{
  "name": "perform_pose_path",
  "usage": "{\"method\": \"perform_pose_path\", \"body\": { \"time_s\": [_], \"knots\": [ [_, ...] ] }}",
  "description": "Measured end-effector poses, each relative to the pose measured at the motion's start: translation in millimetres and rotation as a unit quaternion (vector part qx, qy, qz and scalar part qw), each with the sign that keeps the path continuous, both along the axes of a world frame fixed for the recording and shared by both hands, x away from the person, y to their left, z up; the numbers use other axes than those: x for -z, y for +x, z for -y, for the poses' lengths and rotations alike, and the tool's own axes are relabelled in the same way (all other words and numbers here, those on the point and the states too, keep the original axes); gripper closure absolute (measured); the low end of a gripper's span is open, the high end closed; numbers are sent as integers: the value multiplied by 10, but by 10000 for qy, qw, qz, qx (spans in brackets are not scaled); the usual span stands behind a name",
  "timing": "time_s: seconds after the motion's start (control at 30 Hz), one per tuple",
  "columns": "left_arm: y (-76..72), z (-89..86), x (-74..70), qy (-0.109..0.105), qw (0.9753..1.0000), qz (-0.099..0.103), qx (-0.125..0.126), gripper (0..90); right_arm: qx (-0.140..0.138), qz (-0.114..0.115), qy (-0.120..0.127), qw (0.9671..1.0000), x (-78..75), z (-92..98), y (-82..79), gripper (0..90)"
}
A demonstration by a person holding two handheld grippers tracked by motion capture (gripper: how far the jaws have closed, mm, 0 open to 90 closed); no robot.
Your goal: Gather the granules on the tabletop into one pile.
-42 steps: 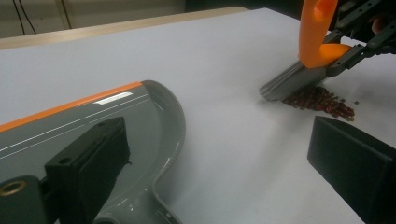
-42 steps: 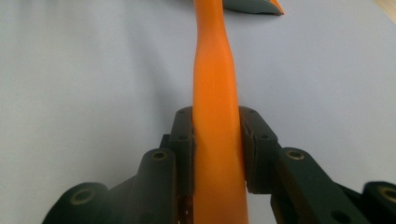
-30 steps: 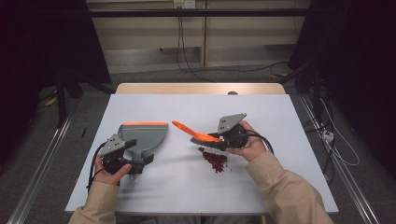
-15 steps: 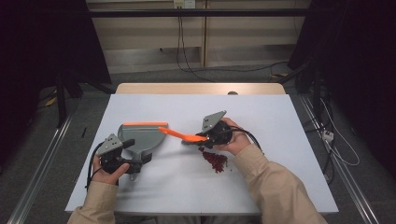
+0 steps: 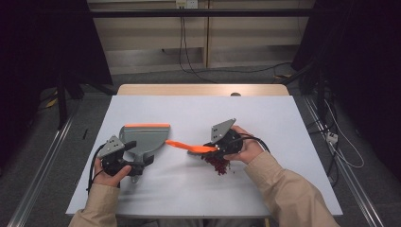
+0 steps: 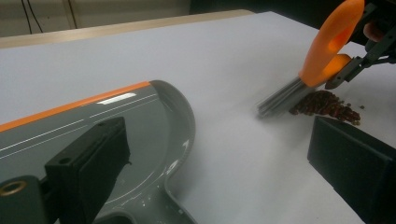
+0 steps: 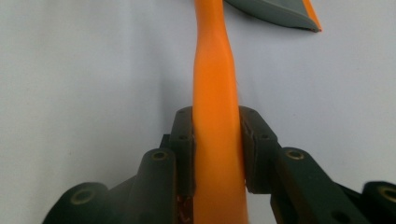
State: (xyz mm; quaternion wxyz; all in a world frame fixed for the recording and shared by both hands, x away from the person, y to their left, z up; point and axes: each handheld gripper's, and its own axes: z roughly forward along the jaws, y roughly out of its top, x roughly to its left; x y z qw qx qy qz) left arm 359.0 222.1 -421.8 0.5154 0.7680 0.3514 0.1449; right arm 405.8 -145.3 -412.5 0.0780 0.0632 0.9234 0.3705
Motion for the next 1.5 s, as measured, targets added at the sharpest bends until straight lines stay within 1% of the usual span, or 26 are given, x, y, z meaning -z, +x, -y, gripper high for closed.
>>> {"method": "perform_pose_path", "body": {
  "time_s": [0.13, 0.2, 0.27, 0.33, 0.43, 0.5, 0.57, 0.63, 0.77, 0.83, 0.87, 0.93, 0.97, 1.03, 1.07, 1.1, 1.13, 1.17, 1.23, 1.3, 1.33, 1.37, 1.4, 1.43, 1.47, 1.5],
  "knots": [
    [-3, -1, -5, -22, 10000, 1, 14, 52, 5, -21, 58, 10000, -12, 29, -11, 703],
    [0, -3, -3, -25, 10000, -1, 13, 52, 51, 24, 67, 10000, -16, 40, -16, 704],
    [-2, -1, -3, -5, 10000, -2, 24, 52, 64, 19, 101, 9999, -24, 47, -20, 706],
    [-1, 1, -3, 11, 10000, 13, 40, 52, 82, -44, 151, 9998, -29, 56, -19, 706],
    [0, 3, -1, 8, 10000, 10, 34, 52, 99, -50, 163, 9998, -33, 60, -22, 706],
    [-2, 6, 0, 4, 10000, -4, 33, 52, 173, -3, 154, 9997, -44, 58, -26, 707],
    [-1, 6, -1, 19, 10000, 10, 48, 52, 271, -1, 290, 9992, -63, 75, -10, 707],
    [-2, 13, 2, -16, 10000, -8, 33, 52, 403, -25, 435, 9982, -93, 96, 6, 707],
    [2, 14, 6, -13, 10000, -16, 26, 52, 772, -114, 703, 9945, -153, 130, 39, 707],
    [2, 16, 7, -12, 10000, -13, 29, 52, 1061, -241, 842, 9905, -172, 142, 61, 707],
    [2, 18, 7, -17, 10000, -17, 31, 52, 1227, -279, 904, 9879, -181, 144, 71, 707],
    [2, 21, 7, -19, 10000, -19, 32, 52, 1549, -428, 1056, 9813, -197, 144, 96, 707],
    [2, 21, 8, -11, 10000, -16, 38, 52, 1698, -525, 1167, 9771, -202, 145, 110, 707],
    [5, 19, 9, 26, 10000, -12, 57, 52, 2012, -685, 1411, 9669, -209, 142, 135, 707],
    [6, 19, 10, 28, 10000, -15, 61, 52, 2121, -751, 1513, 9625, -210, 137, 149, 707],
    [7, 20, 11, 24, 10000, -18, 59, 52, 2250, -853, 1605, 9573, -209, 128, 159, 707],
    [9, 20, 12, 27, 10000, -18, 60, 52, 2340, -889, 1645, 9541, -210, 116, 168, 707],
    [10, 18, 12, 35, 10000, -11, 64, 52, 2376, -893, 1661, 9529, -210, 101, 177, 707],
    [8, 18, 11, 19, 10000, -19, 66, 52, 2521, -980, 1677, 9480, -210, 72, 189, 708],
    [8, 17, 11, 15, 10000, -21, 67, 52, 2600, -1034, 1731, 9443, -206, 50, 197, 707],
    [8, 17, 11, 15, 10000, -20, 68, 52, 2667, -1102, 1761, 9411, -203, 42, 200, 708],
    [8, 16, 11, 7, 10000, -10, 74, 52, 2721, -1150, 1782, 9386, -202, 34, 201, 707],
    [7, 16, 9, 15, 10000, -15, 69, 52, 2806, -1147, 1778, 9362, -202, 27, 198, 708],
    [6, 16, 9, 11, 10000, -17, 62, 52, 2929, -1208, 1780, 9316, -201, 24, 196, 708],
    [4, 19, 9, -19, 10000, -21, 46, 52, 3040, -1300, 1804, 9264, -199, 24, 196, 708],
    [3, 19, 8, -26, 10000, -21, 41, 52, 3124, -1325, 1829, 9227, -197, 25, 197, 707]
  ]
}}
